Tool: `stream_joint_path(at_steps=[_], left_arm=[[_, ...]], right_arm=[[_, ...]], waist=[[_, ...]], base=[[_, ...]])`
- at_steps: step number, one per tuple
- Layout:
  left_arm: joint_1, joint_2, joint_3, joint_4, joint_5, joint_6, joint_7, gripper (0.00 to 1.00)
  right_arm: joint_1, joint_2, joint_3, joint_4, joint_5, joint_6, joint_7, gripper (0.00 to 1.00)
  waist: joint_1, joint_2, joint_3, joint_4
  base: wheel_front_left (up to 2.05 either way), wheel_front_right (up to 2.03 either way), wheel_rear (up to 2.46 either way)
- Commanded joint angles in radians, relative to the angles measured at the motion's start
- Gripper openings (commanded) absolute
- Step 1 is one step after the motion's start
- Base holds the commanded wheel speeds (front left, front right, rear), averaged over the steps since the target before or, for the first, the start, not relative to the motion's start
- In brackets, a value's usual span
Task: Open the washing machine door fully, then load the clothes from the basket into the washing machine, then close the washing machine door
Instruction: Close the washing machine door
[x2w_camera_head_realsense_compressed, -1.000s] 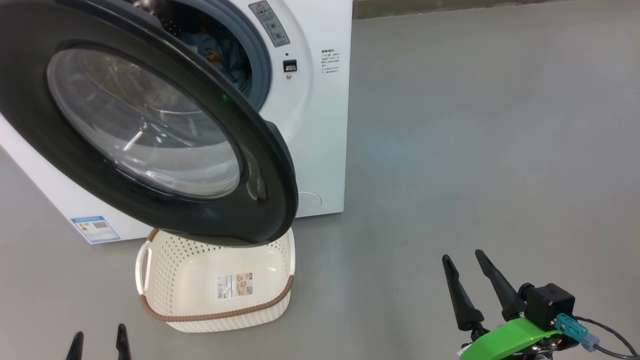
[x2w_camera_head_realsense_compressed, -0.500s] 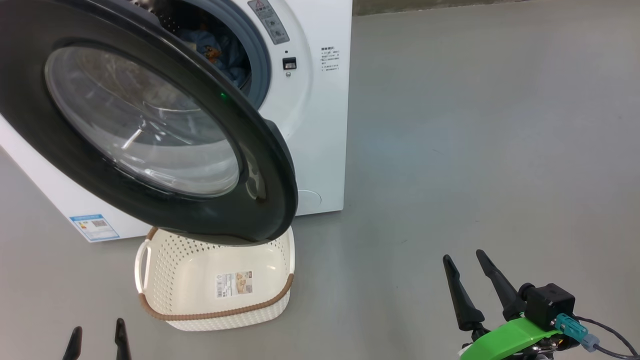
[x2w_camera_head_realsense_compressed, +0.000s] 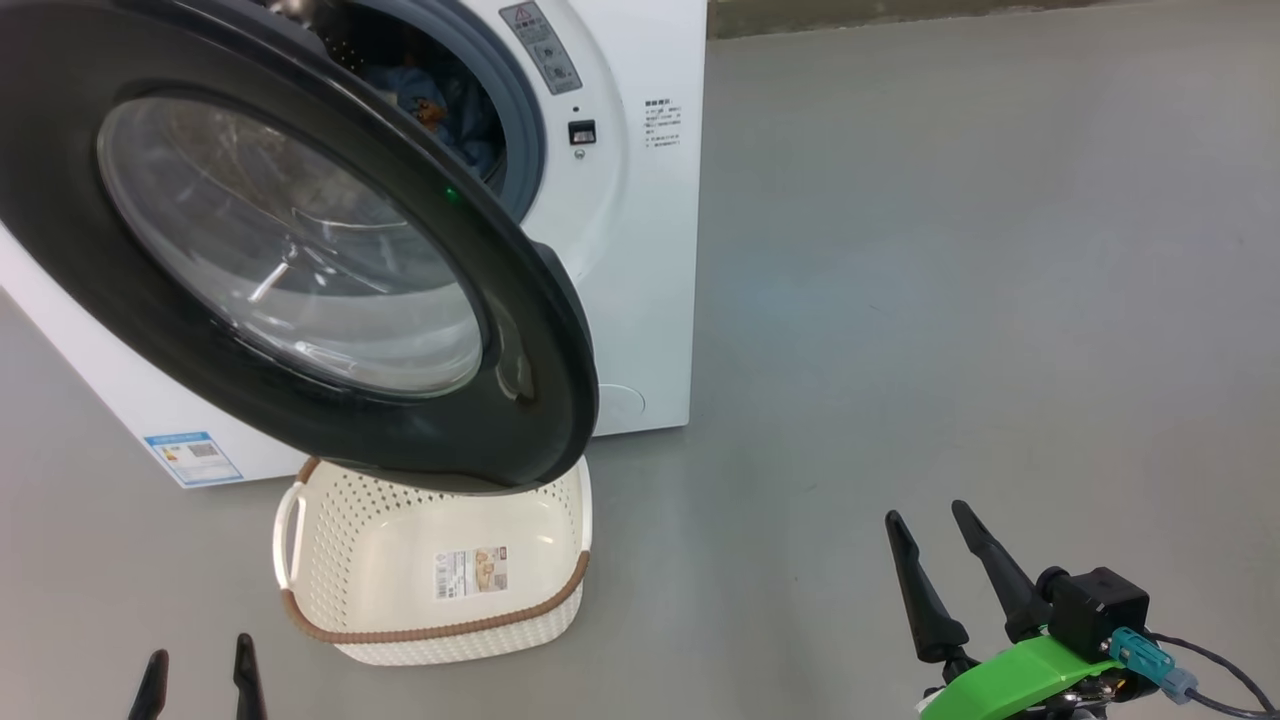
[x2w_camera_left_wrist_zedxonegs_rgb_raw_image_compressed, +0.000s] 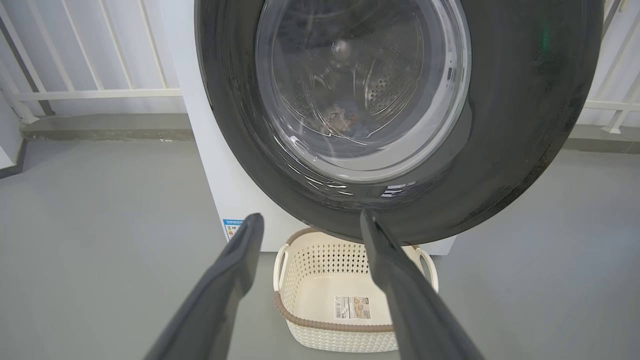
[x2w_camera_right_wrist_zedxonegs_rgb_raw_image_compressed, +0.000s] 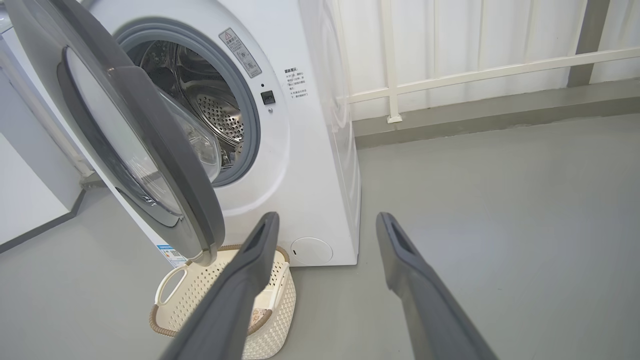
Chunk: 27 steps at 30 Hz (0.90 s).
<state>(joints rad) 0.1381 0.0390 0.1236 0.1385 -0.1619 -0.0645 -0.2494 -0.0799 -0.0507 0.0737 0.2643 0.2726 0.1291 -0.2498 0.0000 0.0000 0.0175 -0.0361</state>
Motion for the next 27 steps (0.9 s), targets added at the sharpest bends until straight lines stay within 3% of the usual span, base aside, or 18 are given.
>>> stream_joint_path(at_steps=[1, 4, 5, 7, 12, 19, 25, 27], left_arm=[[-0.033, 0.011, 0.028, -0.028, -0.001, 0.008, -0.012, 1.00], [-0.028, 0.011, 0.026, -0.030, 0.000, 0.008, -0.012, 1.00], [-0.026, 0.011, 0.025, -0.031, 0.000, 0.009, -0.012, 1.00], [-0.024, 0.011, 0.025, -0.030, -0.002, 0.009, -0.012, 1.00], [-0.022, 0.011, 0.024, -0.032, -0.005, 0.008, -0.012, 1.00], [-0.029, 0.011, 0.022, -0.033, -0.012, 0.005, -0.012, 1.00], [-0.045, 0.011, 0.010, -0.030, -0.017, 0.002, -0.012, 1.00], [-0.053, 0.011, 0.003, -0.028, -0.021, -0.001, -0.012, 1.00]], right_arm=[[-0.009, 0.001, 0.024, -0.022, -0.013, 0.002, -0.012, 1.00], [-0.007, 0.001, 0.025, -0.018, -0.010, 0.002, -0.012, 0.99], [-0.007, 0.001, 0.025, -0.017, -0.009, 0.002, -0.012, 0.55], [-0.006, 0.001, 0.025, -0.015, -0.008, 0.002, -0.012, 0.00], [-0.013, 0.001, 0.017, -0.054, 0.011, 0.002, -0.012, 0.00], [-0.041, 0.001, 0.039, -0.303, 0.016, 0.002, -0.012, 0.00], [-0.097, -0.002, 0.146, -0.534, -0.008, 0.002, -0.012, 0.00], [-0.130, -0.037, 0.227, -0.592, -0.013, 0.002, -0.012, 0.00]], waist=[[0.0000, 0.0000, -0.001, 0.001], [0.0000, 0.0000, -0.006, 0.002], [0.0000, 0.0000, -0.007, 0.002], [0.0000, 0.0000, -0.008, 0.002], [0.0000, 0.0000, -0.008, 0.001], [0.0000, 0.0000, 0.006, 0.003], [0.0000, 0.0000, 0.019, 0.020], [0.0000, 0.0000, 0.023, 0.034]], base=[[0.00, 0.00, 0.00], [0.00, 0.00, 0.00], [0.00, 0.00, 0.00], [0.00, 0.00, 0.00], [0.00, 0.00, 0.00], [0.00, 0.00, 0.00], [0.00, 0.00, 0.00], [0.00, 0.00, 0.00]])
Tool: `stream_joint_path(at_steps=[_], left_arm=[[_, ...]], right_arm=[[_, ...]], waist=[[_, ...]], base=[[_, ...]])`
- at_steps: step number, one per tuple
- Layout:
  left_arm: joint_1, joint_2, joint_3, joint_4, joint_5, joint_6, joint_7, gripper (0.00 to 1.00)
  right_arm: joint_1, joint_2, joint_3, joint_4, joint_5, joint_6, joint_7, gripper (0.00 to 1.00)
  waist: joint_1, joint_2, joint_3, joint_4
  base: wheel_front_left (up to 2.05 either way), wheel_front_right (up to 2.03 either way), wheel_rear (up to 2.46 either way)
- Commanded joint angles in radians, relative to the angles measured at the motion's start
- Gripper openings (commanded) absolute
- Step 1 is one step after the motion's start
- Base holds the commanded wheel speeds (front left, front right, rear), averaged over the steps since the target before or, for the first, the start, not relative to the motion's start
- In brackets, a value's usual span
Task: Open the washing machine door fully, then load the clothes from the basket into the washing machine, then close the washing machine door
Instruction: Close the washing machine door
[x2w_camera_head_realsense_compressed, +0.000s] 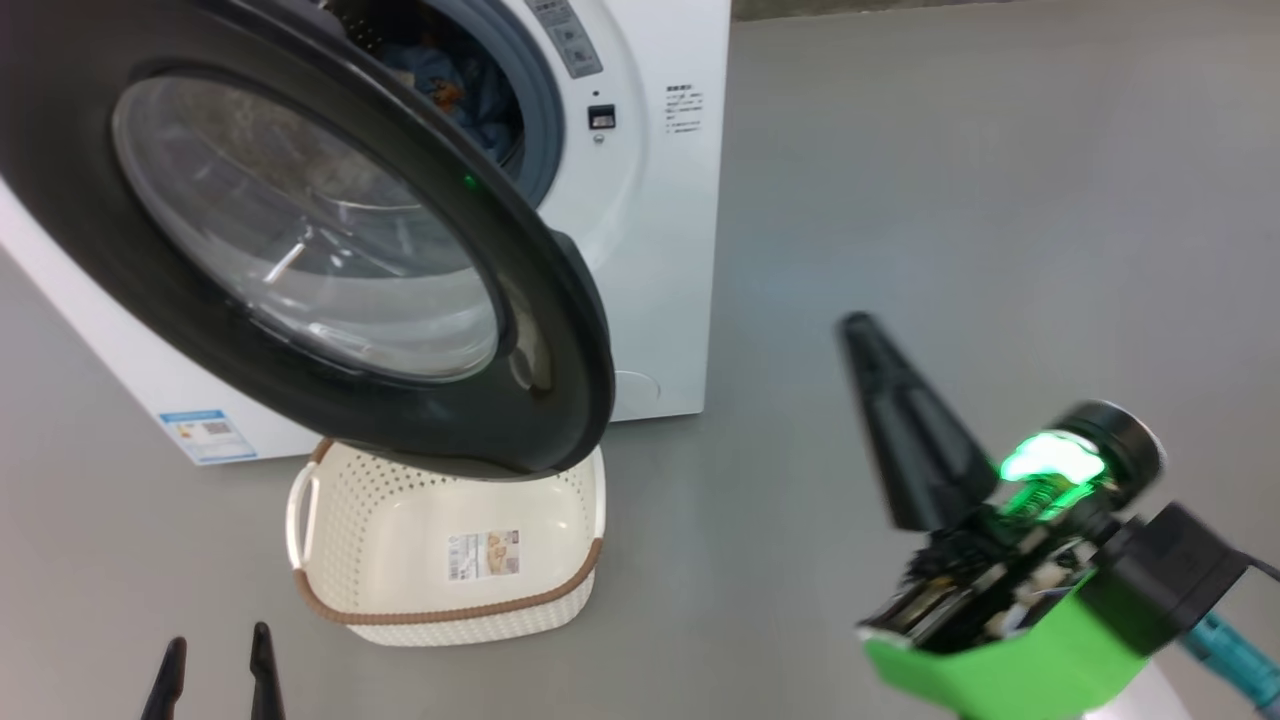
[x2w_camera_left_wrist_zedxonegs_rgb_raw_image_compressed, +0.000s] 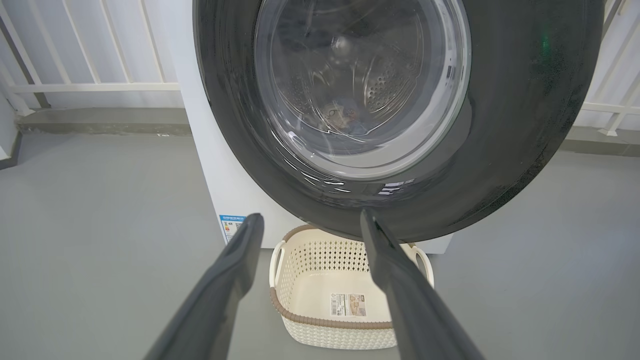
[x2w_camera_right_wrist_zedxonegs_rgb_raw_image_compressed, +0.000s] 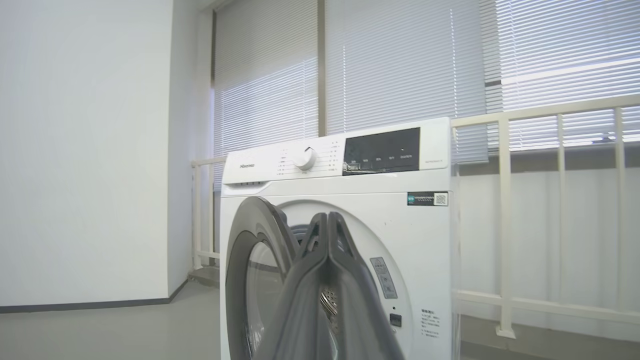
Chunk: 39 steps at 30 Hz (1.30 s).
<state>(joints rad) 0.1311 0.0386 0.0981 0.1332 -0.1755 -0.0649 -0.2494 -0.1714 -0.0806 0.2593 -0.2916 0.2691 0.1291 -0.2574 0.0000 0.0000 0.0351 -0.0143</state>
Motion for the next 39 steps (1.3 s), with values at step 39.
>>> stream_joint_path(at_steps=[39], left_arm=[[-0.226, 0.012, -0.173, -0.013, -0.114, -0.002, -0.012, 1.00]], right_arm=[[-0.326, -0.169, 0.441, 0.425, 0.108, 0.002, -0.004, 0.00]], waist=[[0.0000, 0.0000, 0.229, 0.329]], base=[[0.00, 0.00, 0.00]])
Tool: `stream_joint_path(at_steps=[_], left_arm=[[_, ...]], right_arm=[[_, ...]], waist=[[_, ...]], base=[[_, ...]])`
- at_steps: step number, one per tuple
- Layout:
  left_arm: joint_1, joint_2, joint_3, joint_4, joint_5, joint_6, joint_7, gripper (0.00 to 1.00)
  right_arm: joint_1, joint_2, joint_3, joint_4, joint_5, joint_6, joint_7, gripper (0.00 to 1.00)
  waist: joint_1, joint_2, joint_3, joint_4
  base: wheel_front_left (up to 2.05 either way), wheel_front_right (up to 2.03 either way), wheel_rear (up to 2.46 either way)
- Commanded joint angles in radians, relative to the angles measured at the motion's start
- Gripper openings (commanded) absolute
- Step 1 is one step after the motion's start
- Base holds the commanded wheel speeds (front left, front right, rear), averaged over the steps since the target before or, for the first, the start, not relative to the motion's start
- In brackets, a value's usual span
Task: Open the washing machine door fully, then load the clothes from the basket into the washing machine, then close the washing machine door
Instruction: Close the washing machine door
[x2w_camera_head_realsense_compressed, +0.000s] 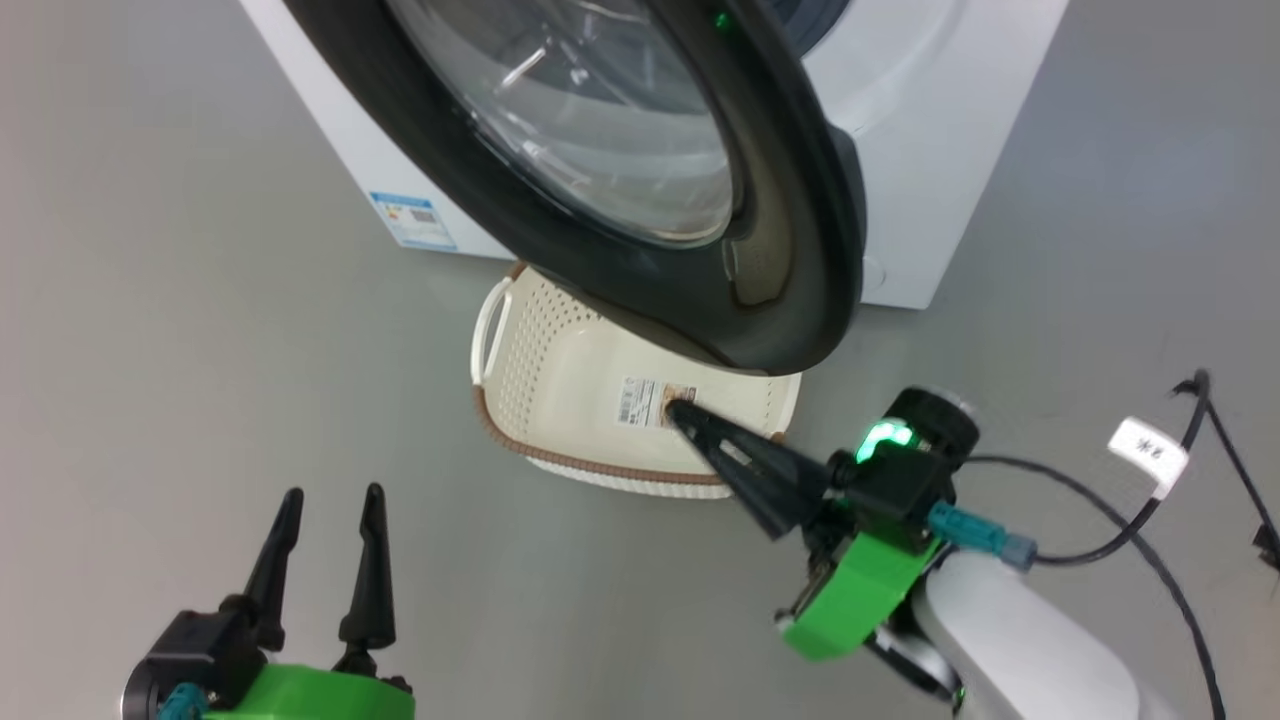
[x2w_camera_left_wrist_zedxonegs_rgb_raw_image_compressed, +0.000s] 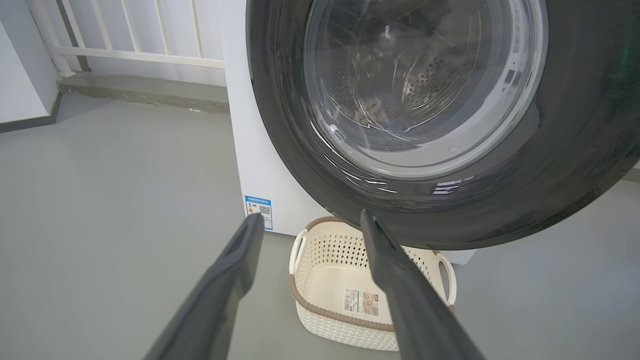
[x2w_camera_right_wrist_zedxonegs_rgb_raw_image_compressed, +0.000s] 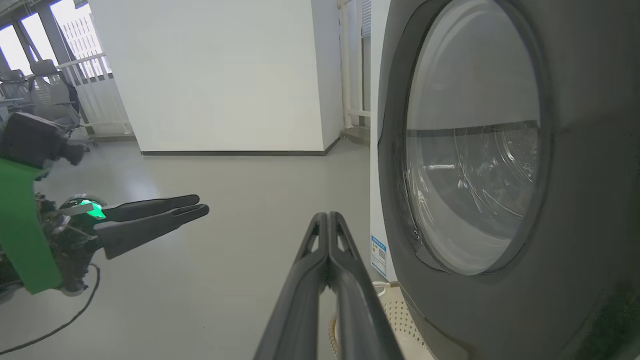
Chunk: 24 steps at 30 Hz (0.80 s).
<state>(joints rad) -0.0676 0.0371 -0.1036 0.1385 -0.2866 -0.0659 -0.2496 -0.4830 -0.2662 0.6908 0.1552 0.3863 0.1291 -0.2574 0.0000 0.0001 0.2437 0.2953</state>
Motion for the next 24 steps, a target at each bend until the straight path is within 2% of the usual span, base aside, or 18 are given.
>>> stream_joint_path(at_steps=[1, 14, 24], left_arm=[[-0.033, 0.013, 0.027, -0.018, -0.006, -0.003, -0.012, 1.00], [-0.053, 0.013, 0.022, -0.003, -0.012, -0.017, -0.012, 1.00], [-0.072, 0.013, 0.004, 0.008, -0.014, -0.029, -0.012, 1.00]], right_arm=[[-0.020, 0.022, -0.007, -0.019, -0.020, 0.002, -0.004, 0.00], [-0.078, 0.109, -0.238, 0.098, -0.122, 0.002, -0.004, 0.00], [-0.167, 0.165, -0.390, 0.198, -0.110, 0.002, -0.004, 0.00]], waist=[[0.0000, -0.0001, 0.026, 0.022], [0.0000, -0.0001, 0.053, 0.018], [0.0000, -0.0001, 0.084, 0.024]], base=[[0.00, 0.00, 0.00], [0.00, 0.00, 0.00], [0.00, 0.00, 0.00]])
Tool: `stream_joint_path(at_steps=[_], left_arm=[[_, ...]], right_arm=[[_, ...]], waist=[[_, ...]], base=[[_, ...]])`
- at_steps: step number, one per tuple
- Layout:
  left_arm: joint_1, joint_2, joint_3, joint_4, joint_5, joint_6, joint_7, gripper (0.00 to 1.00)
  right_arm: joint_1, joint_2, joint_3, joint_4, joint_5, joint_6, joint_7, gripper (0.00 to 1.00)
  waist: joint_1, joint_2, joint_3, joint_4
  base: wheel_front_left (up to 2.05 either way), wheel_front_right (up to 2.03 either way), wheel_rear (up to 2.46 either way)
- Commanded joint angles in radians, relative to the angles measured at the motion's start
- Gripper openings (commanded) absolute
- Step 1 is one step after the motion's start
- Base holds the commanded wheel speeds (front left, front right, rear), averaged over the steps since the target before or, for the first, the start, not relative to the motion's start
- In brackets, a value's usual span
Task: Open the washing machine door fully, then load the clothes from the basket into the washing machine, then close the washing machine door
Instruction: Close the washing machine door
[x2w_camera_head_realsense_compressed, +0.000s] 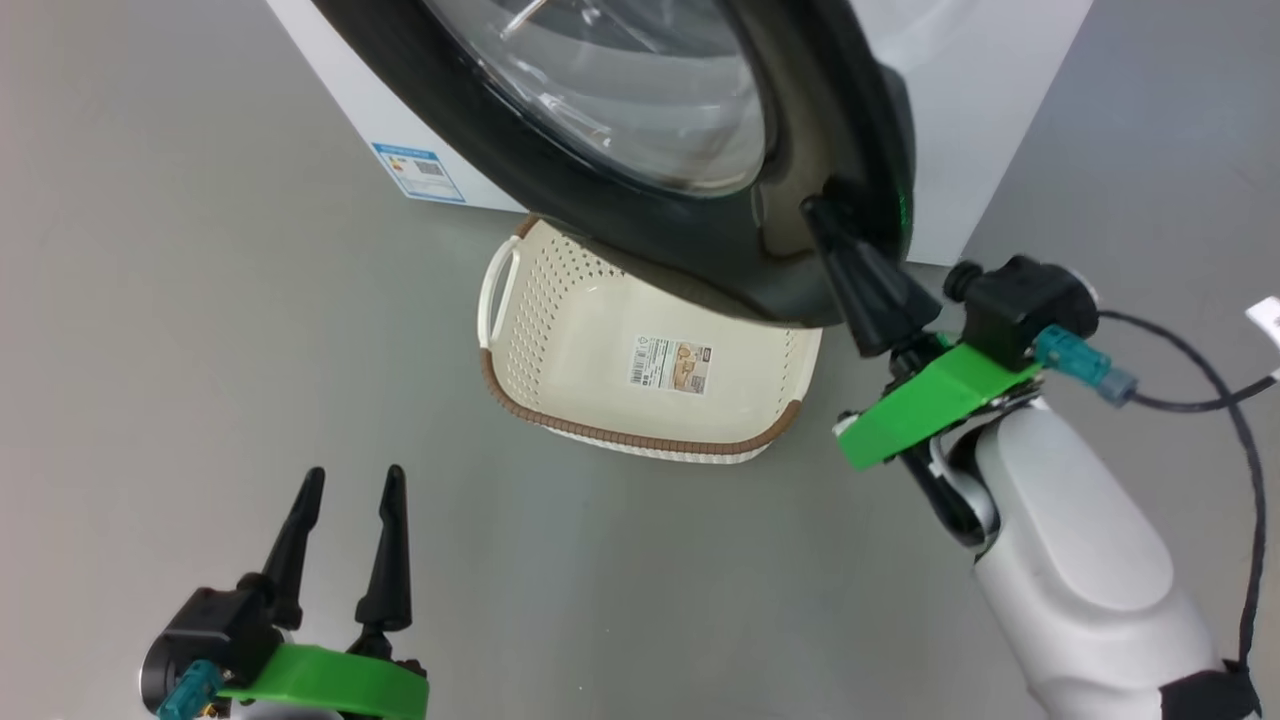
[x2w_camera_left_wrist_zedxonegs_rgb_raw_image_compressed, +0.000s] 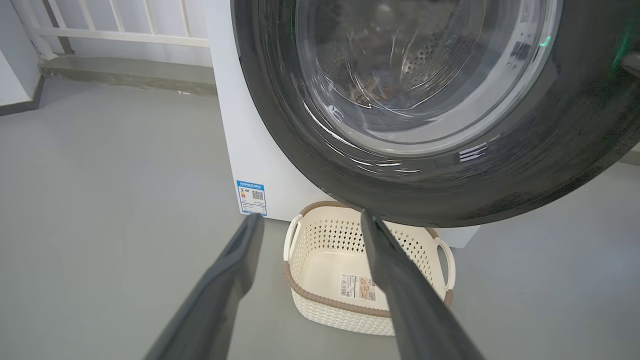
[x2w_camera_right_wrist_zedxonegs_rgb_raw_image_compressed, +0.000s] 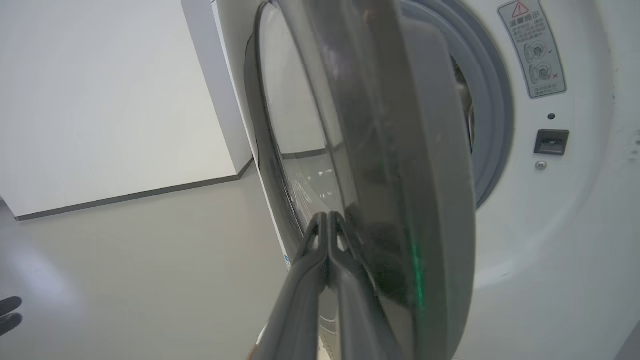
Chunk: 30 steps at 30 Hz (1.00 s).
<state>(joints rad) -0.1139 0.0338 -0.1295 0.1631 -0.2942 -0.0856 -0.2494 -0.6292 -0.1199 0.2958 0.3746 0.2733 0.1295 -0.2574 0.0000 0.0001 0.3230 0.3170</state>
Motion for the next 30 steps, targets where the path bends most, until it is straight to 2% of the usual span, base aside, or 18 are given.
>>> stream_joint_path(at_steps=[1, 7, 19, 30], left_arm=[[-0.029, 0.016, 0.028, -0.015, -0.007, -0.011, -0.012, 1.00], [-0.047, 0.016, 0.015, -0.011, -0.013, -0.020, -0.012, 1.00], [-0.139, 0.016, -0.019, -0.004, -0.045, -0.034, -0.012, 1.00], [-0.210, 0.016, -0.060, -0.003, -0.082, -0.040, -0.012, 1.00]], right_arm=[[-0.030, 0.021, -0.012, -0.016, 0.004, 0.001, -0.004, 0.00], [-0.124, 0.031, -0.089, 0.021, 0.016, 0.001, -0.004, 0.00], [-0.386, 0.031, -0.152, 0.148, 0.003, 0.001, -0.004, 0.00], [-0.583, 0.048, -0.219, 0.216, -0.002, 0.001, -0.004, 0.00]], waist=[[0.0000, -0.0001, 0.009, 0.005], [0.0000, -0.0001, 0.054, 0.012], [0.0000, -0.0001, 0.183, 0.026], [0.0000, -0.0001, 0.289, 0.036]], base=[[0.00, 0.00, 0.00], [0.00, 0.00, 0.00], [0.00, 0.00, 0.00], [0.00, 0.00, 0.00]])
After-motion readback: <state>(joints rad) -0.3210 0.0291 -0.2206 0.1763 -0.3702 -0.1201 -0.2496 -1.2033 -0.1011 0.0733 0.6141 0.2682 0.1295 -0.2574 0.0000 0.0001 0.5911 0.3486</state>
